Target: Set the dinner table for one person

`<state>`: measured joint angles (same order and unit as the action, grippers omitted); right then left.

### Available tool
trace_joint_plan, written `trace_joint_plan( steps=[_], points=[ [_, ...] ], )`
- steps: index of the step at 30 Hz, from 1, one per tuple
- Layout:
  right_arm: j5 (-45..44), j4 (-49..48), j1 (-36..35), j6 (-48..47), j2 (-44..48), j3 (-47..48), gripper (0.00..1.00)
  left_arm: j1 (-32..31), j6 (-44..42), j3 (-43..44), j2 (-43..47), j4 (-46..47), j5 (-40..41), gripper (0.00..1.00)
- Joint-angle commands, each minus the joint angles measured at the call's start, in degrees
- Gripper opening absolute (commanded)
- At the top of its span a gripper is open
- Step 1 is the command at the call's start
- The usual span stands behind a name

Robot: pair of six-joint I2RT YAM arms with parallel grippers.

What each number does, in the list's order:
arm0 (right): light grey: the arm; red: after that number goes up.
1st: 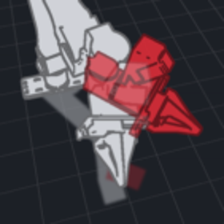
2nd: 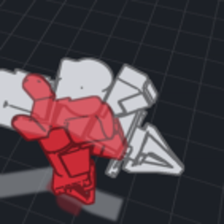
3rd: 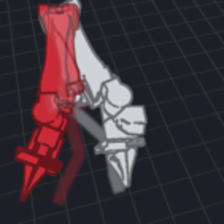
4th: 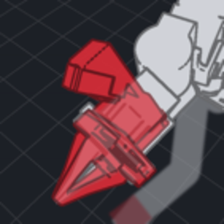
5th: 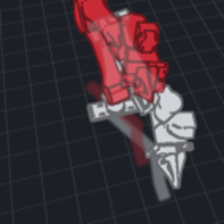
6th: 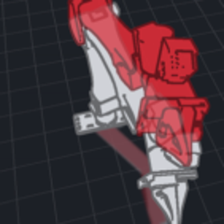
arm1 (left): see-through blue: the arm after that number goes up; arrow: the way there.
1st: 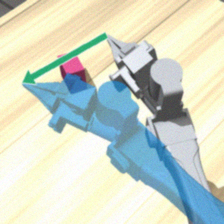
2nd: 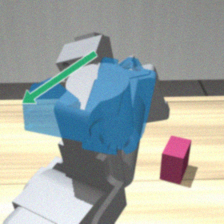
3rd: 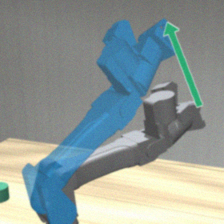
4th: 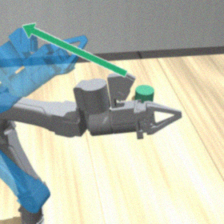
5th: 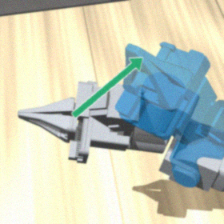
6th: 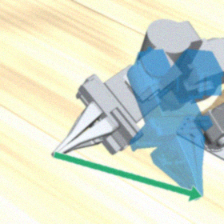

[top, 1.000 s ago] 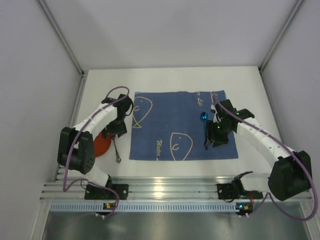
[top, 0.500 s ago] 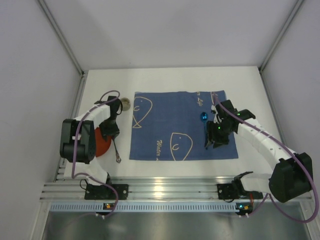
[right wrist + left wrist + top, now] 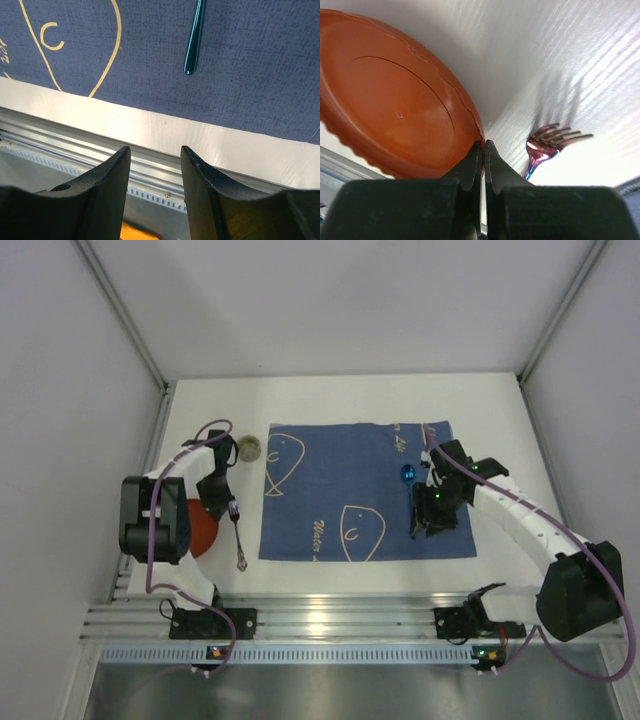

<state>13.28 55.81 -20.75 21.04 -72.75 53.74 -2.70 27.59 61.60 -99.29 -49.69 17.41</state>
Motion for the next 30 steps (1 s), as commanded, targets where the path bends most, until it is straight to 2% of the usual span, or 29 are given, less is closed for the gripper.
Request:
trace_joint_plan(
  steps=[1, 4, 7, 8, 9, 10, 11, 12, 13, 14, 15, 17, 18, 19, 22, 24, 29, 30],
  points=[
    [0.3, 0.4, 0.3, -0.1, 0.4, 3.1, 0.45, 0.2, -0.6, 6.0, 2.9, -5.2, 0.9, 0.0],
    [-0.4, 1.7, 0.3, 0.1, 1.6, 4.5, 0.45, -2.6, 0.4, 12.9, 6.5, -10.3, -0.2, 0.0],
    [-3.0, 2.8, 0.3, 0.8, 3.5, 7.6, 0.45, -12.1, 4.3, 21.2, 7.0, -13.7, -1.5, 0.0],
    [-3.9, 3.5, 0.4, 1.4, 4.0, 8.7, 0.45, -18.5, 7.4, 23.2, 6.3, -14.3, -2.1, 0.0],
    [-5.2, 4.0, 0.5, 1.6, 5.0, 11.4, 0.46, -21.8, 9.1, 25.0, 4.5, -14.8, -2.5, 0.0],
    [-5.7, 4.5, 0.6, 1.9, 5.3, 12.8, 0.55, -24.8, 10.9, 27.8, 3.3, -14.9, -3.3, 0.0],
    [-7.0, 5.8, 0.7, 2.5, 5.7, 14.4, 0.6, -30.2, 14.4, 28.9, 2.0, -13.8, -6.4, 0.0],
    [-7.4, 6.5, 0.8, 2.7, 6.1, 17.4, 0.64, -33.0, 15.7, 29.6, 0.8, -12.2, -7.4, 0.0],
    [-7.8, 7.3, 0.8, 2.8, 6.3, 18.9, 0.72, -35.6, 16.9, 31.6, -2.2, -10.7, -8.1, 0.0],
    [-8.2, 8.9, 0.8, 3.1, 6.4, 20.3, 0.75, -40.5, 18.2, 33.1, -4.1, -8.2, -8.6, 0.0],
    [-8.7, 9.7, 0.8, 3.0, 6.3, 21.4, 0.76, -42.5, 18.4, 35.3, -6.6, -8.0, -9.1, 0.0],
    [-9.1, 11.8, 0.9, 3.1, 6.5, 23.4, 0.77, -47.7, 18.4, 44.4, -15.3, -8.9, -9.1, 0.0],
    [-9.7, 12.2, 0.9, 3.3, 7.2, 23.3, 0.78, -49.1, 18.0, 47.5, -21.1, -9.4, -9.3, 0.0],
    [-9.8, 12.5, 0.8, 3.4, 7.7, 22.8, 0.78, -50.1, 17.8, 54.3, -24.0, -10.1, -9.4, 0.0],
    [-9.7, 12.8, 0.9, 3.8, 10.6, 19.8, 0.79, -52.6, 17.9, 66.3, -33.3, -12.7, -10.9, 0.0],
    [-9.8, 13.4, 0.9, 4.3, 13.1, 17.6, 0.79, -52.8, 19.2, 68.8, -36.8, -11.7, -12.9, 0.0],
    [-11.0, 15.1, 0.9, 4.6, 17.1, 14.5, 0.79, -53.0, 20.6, 65.8, -37.8, -7.6, -14.1, 0.0],
    [-11.1, 15.3, 1.0, 4.5, 17.8, 13.9, 0.79, -53.0, 20.5, 65.1, -37.5, -6.8, -14.5, 0.11]
  ],
)
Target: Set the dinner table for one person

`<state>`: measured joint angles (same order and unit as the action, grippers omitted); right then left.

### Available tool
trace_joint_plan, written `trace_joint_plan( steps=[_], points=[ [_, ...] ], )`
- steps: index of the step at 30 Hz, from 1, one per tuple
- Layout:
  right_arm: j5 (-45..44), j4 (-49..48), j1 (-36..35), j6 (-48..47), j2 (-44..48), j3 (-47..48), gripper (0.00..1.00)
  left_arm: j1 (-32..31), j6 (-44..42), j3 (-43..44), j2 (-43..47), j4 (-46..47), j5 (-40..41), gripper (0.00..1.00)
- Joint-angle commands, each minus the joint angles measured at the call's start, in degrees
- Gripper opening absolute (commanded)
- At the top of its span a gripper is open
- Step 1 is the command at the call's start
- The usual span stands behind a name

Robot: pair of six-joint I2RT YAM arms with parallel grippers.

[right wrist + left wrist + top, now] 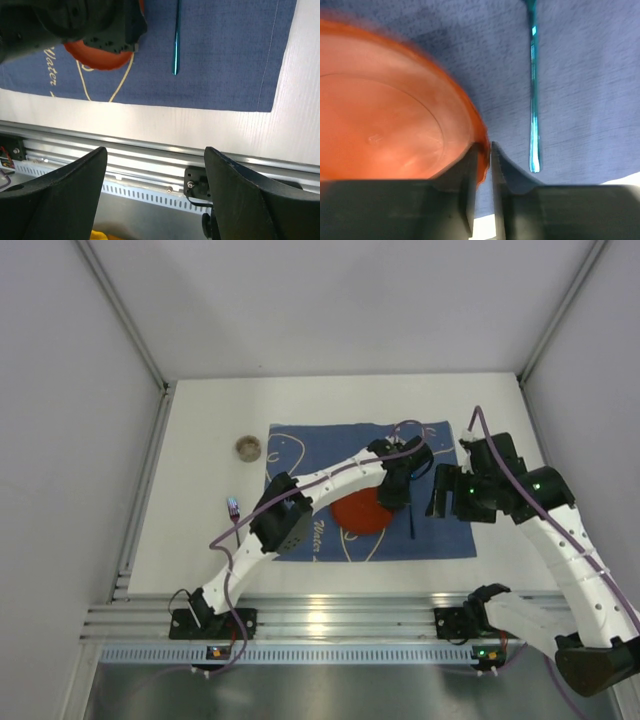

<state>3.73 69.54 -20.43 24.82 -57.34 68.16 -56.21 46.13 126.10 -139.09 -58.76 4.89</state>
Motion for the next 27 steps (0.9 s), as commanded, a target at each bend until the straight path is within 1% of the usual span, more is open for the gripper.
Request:
trace_joint_plan(
  steps=[1, 2, 3, 4, 5, 6, 7, 8, 9, 11, 12, 13, 14, 15, 16, 17, 18, 19, 21, 22, 24, 25, 27],
  points=[
    [-1.4, 1.8, 0.6, 0.8, 2.8, -0.8, 0.79, 0.4, 2.2, -0.6, 2.6, 3.4, -2.2, 0.26],
    [-1.4, 1.8, 0.6, 0.9, 3.0, -1.0, 0.79, 0.4, 2.2, -1.2, 3.0, 3.7, -1.6, 0.39],
    [-1.4, 1.9, 0.6, 1.0, 3.5, -1.4, 0.79, 0.4, 2.2, -1.7, 4.4, 4.0, -0.8, 0.59],
    [-1.2, 2.0, 0.6, 0.9, 3.6, -1.5, 0.79, 0.4, 2.0, -3.0, 5.5, 4.3, 0.1, 0.7],
    [-1.0, 2.1, 0.6, 0.9, 3.7, -1.5, 0.79, 0.4, 1.8, -3.5, 6.5, 4.1, 1.1, 0.78],
    [-0.9, 2.2, 0.6, 0.9, 4.0, -1.7, 0.79, 0.6, 1.4, -4.3, 9.0, 3.6, 3.8, 0.85],
    [-0.8, 2.3, 0.6, 0.9, 4.2, -1.7, 0.79, 0.7, 0.9, -4.8, 10.4, 2.7, 4.9, 0.87],
    [-0.7, 2.3, 0.6, 1.0, 4.4, -1.8, 0.79, 1.5, 0.8, -5.7, 12.1, 0.5, 5.8, 0.89],
    [-0.6, 2.4, 0.6, 1.0, 4.7, -2.2, 0.79, 2.1, 0.8, -7.0, 16.1, -0.4, 7.1, 0.89],
    [-0.3, 2.3, 0.6, 1.0, 5.0, -2.7, 0.79, 4.3, 1.0, -15.2, 21.5, -0.5, 10.0, 0.9],
    [0.1, 2.0, 0.6, 1.0, 5.2, -3.2, 0.79, 5.4, 1.2, -23.8, 28.5, 0.1, 10.8, 0.9],
    [0.4, 1.8, 0.6, 1.2, 5.3, -3.5, 0.79, 6.6, 1.3, -28.5, 32.0, 1.0, 11.7, 0.85],
    [0.7, 1.7, 0.6, 1.1, 5.3, -3.8, 0.79, 9.7, 1.5, -33.5, 35.8, 2.0, 11.9, 0.82],
    [0.9, 1.3, 0.6, 1.1, 5.4, -4.3, 0.79, 11.7, 1.9, -43.6, 42.9, 3.6, 11.8, 0.81],
    [1.1, 1.1, 0.6, 1.1, 5.4, -4.5, 0.79, 16.3, 1.6, -48.4, 46.4, 4.9, 10.2, 0.78],
    [1.5, 0.8, 0.6, 0.9, 5.3, -4.8, 0.79, 18.7, 1.2, -52.8, 49.6, 6.0, 9.5, 0.77],
    [1.8, 0.3, 0.6, 0.8, 5.2, -5.3, 0.79, 20.8, 0.5, -60.0, 55.2, 7.1, 9.4, 0.77],
    [2.1, -0.1, 0.6, 0.8, 5.1, -5.6, 0.79, 24.4, -0.7, -63.0, 57.6, 7.4, 10.0, 0.77],
    [3.0, -0.8, 0.6, 0.5, 4.5, -6.4, 0.79, 27.1, -3.3, -70.0, 62.8, 9.8, 10.7, 0.77],
    [3.2, -0.9, 0.6, 0.3, 4.3, -6.5, 0.79, 29.5, -4.2, -71.9, 63.8, 10.8, 10.5, 0.77],
    [3.8, -1.4, 0.6, 0.0, 3.5, -6.6, 0.78, 31.6, -6.2, -75.7, 64.1, 12.2, 10.1, 0.77],
    [3.8, -1.5, 0.6, -0.3, 3.2, -6.6, 0.78, 33.5, -6.4, -76.4, 63.6, 12.1, 10.1, 0.76],
    [4.1, -1.3, 0.6, -0.7, 2.6, -6.1, 0.78, 34.5, -7.1, -76.4, 61.7, 13.1, 10.0, 0.75]
  ],
)
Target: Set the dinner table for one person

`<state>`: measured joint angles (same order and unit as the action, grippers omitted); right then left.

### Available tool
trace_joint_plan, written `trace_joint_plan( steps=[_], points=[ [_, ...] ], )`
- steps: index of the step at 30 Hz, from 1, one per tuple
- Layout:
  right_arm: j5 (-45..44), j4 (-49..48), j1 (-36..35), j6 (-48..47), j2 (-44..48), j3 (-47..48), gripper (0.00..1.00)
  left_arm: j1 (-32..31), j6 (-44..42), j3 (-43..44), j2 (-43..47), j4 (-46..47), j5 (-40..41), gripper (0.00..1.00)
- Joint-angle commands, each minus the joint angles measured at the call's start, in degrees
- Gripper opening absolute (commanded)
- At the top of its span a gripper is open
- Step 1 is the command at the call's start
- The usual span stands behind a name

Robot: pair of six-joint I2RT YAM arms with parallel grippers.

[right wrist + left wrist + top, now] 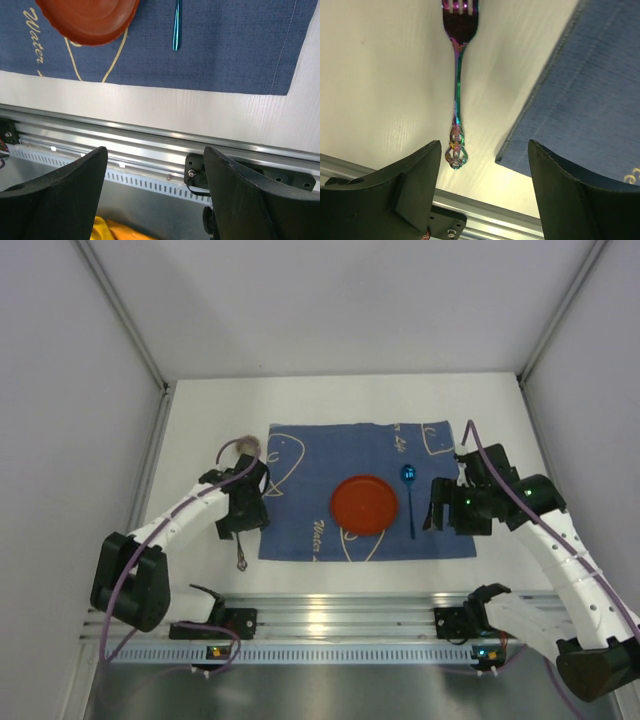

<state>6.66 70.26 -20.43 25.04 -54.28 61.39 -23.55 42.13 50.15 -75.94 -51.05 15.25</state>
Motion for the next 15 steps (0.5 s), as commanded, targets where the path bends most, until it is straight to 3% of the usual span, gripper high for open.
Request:
trace_joint_plan(
  steps=[1, 8, 11, 12, 15],
  points=[
    [1.1, -2.1, 0.6, -1.2, -0.6, 0.8, 0.78, 3.0, -3.0, -0.2, -2.2, 6.2, -0.5, 0.75],
    [0.3, -1.4, 0.6, -1.9, -0.6, 1.0, 0.78, 9.0, -5.2, -2.6, -7.5, 11.6, -4.2, 0.7],
    [-0.2, -0.9, 0.6, -1.8, 0.2, 0.4, 0.78, 10.8, -5.7, -4.6, -8.6, 13.9, -5.6, 0.6],
    [-0.4, -0.7, 0.6, -1.7, 0.6, 0.1, 0.78, 11.6, -5.7, -4.7, -8.9, 14.1, -6.4, 0.53],
    [-0.9, -0.3, 0.6, -1.7, 1.5, -1.1, 0.78, 12.2, -5.3, -4.2, -10.4, 14.1, -5.4, 0.46]
  ],
)
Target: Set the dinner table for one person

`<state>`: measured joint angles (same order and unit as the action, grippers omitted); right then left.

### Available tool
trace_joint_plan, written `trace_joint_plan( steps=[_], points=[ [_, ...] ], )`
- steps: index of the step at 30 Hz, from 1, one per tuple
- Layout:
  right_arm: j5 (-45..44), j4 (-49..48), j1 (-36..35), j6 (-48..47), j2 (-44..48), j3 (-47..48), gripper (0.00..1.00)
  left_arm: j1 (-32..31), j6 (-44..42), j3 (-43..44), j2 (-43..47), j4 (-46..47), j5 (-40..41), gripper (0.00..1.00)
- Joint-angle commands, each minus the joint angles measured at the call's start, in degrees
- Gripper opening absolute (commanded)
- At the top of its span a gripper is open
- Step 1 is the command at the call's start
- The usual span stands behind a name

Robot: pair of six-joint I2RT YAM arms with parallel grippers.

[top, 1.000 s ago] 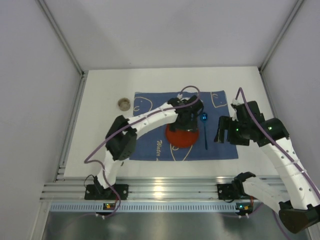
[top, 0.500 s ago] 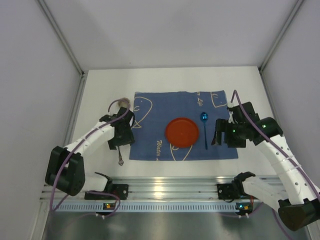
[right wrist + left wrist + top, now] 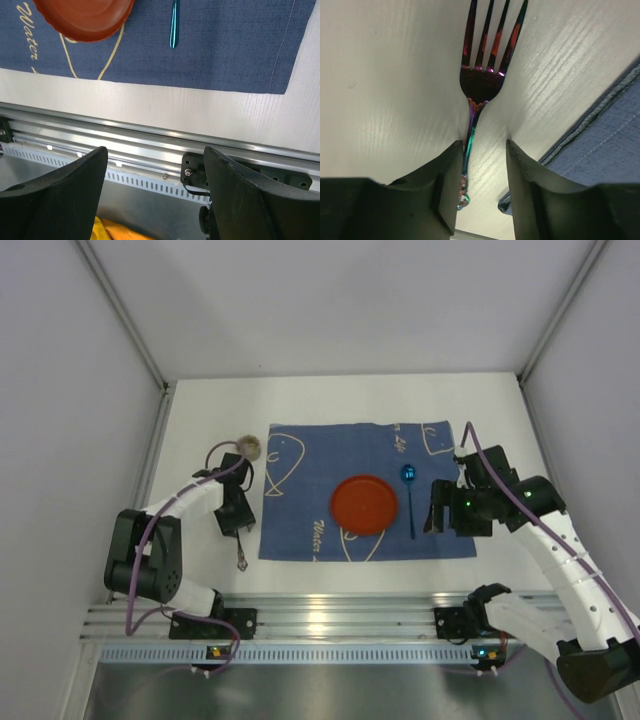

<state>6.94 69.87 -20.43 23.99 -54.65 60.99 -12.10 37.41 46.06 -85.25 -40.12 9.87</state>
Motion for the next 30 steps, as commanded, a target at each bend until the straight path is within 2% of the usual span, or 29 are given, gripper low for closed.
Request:
trace_joint_plan(
  steps=[1, 8, 11, 12, 13, 15, 19, 23, 26, 30],
  points=[
    [-1.2, 0.2, 0.6, -0.6, 2.1, -0.9, 0.78, 1.5, -0.5, 0.0, -1.5, 3.1, 0.0, 0.43],
    [-2.4, 0.9, 0.6, -1.5, 2.1, -1.2, 0.78, 2.3, 0.7, 0.3, -5.3, 3.5, 0.6, 0.25],
    [-2.2, 0.8, 0.7, -1.8, 1.5, -1.0, 0.78, 2.3, 0.7, 2.3, -8.0, 1.7, 1.2, 0.13],
    [-2.2, 0.7, 0.7, -2.1, 1.4, -0.9, 0.78, 2.3, 0.4, 2.8, -8.3, 1.4, 1.9, 0.03],
    [-2.1, 0.6, 0.6, -2.2, 1.2, -0.9, 0.78, 2.3, 0.3, 3.4, -8.4, 1.0, 2.3, 0.0],
    [-1.9, 0.4, 0.6, -2.5, 1.0, -0.7, 0.78, 2.3, -0.4, 6.2, -8.1, -1.4, 2.3, 0.0],
    [-1.0, -0.3, 0.6, -2.5, 0.4, -0.2, 0.78, 0.4, -1.7, 14.3, -6.2, -9.0, 8.1, 0.0],
    [0.6, -1.4, 0.6, -2.5, -0.5, 1.2, 0.78, -2.7, -4.2, 26.6, -5.1, -15.9, 11.9, 0.0],
    [0.4, -1.9, 0.6, -2.5, -1.3, 1.3, 0.78, -8.5, -6.3, 33.3, -7.0, -16.7, 8.4, 0.0],
    [0.5, -2.8, 0.6, -2.5, -1.9, 0.7, 0.78, -21.3, -4.2, 38.9, -13.1, -16.6, 5.9, 0.0]
  ],
)
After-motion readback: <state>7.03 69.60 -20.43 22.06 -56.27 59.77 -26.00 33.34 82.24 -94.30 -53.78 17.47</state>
